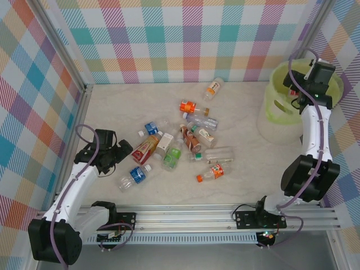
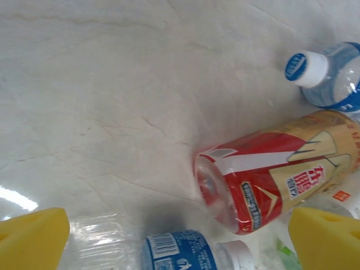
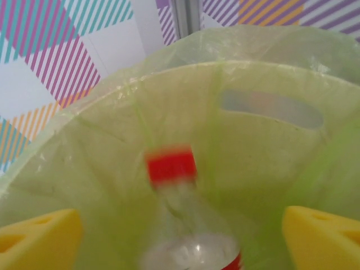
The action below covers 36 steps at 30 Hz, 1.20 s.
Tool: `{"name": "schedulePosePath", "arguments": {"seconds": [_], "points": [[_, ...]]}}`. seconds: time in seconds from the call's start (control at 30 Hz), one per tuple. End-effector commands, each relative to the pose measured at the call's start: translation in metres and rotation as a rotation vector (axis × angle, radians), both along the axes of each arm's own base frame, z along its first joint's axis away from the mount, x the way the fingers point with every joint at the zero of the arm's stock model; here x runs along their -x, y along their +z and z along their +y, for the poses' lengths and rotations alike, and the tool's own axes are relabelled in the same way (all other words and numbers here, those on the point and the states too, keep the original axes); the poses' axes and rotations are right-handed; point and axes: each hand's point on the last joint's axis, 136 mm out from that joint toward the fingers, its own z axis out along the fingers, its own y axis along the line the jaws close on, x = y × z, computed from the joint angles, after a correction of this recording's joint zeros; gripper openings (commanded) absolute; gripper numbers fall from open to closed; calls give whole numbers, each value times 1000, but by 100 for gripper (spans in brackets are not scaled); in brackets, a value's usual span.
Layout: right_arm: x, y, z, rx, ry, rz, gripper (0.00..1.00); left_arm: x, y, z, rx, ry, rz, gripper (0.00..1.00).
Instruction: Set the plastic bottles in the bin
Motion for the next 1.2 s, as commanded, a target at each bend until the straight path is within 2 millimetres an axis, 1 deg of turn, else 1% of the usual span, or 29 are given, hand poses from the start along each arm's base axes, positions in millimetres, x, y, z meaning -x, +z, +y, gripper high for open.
{"name": "schedulePosePath", "arguments": {"seconds": [0.0, 0.07, 0.13, 0.2, 0.3, 0.33, 0.4, 0.47, 0.57, 0.63, 0.67, 0.73, 0.77, 0.83, 0.93, 0.97, 1.1, 1.17], "points": [[16, 47, 12, -7, 31, -96, 100, 13, 7, 20, -80, 75, 51, 100], [24, 53, 20, -30, 52, -114, 100, 16, 8, 23, -98, 77, 78, 100], [32, 58, 32, -54, 96, -145, 100, 20, 8, 23, -99, 72, 109, 100], [40, 64, 50, -86, 173, -184, 100, 24, 7, 19, -80, 55, 137, 100], [53, 75, 89, -137, 346, -253, 100, 31, 9, 4, 1, 19, 167, 100], [57, 77, 106, -149, 416, -270, 100, 36, 10, -2, 34, 16, 181, 100], [68, 79, 143, -154, 573, -288, 100, 49, 10, -5, 73, 61, 215, 100], [83, 77, 190, -114, 776, -296, 100, 63, 10, -6, 111, 144, 232, 100], [108, 61, 262, 28, 1062, -299, 100, 77, 7, -19, 207, 239, 232, 100], [124, 48, 303, 98, 1206, -315, 100, 77, 8, -29, 269, 275, 192, 100], [132, 42, 321, 123, 1274, -328, 100, 76, 9, -31, 287, 297, 169, 100], [141, 32, 345, 142, 1353, -351, 100, 77, 11, -31, 299, 346, 146, 100], [143, 29, 354, 147, 1372, -367, 100, 80, 10, -30, 301, 386, 155, 100], [141, 24, 365, 135, 1380, -388, 100, 88, 6, -26, 307, 468, 196, 100], [139, 13, 374, 117, 1380, -372, 100, 99, -3, -24, 339, 627, 253, 100], [136, 9, 374, 122, 1367, -362, 100, 99, -8, -26, 374, 679, 263, 100], [132, -6, 374, 96, 1327, -333, 100, 89, -29, -42, 514, 783, 273, 100], [134, -10, 376, 81, 1334, -323, 100, 85, -36, -45, 558, 826, 264, 100]]}}
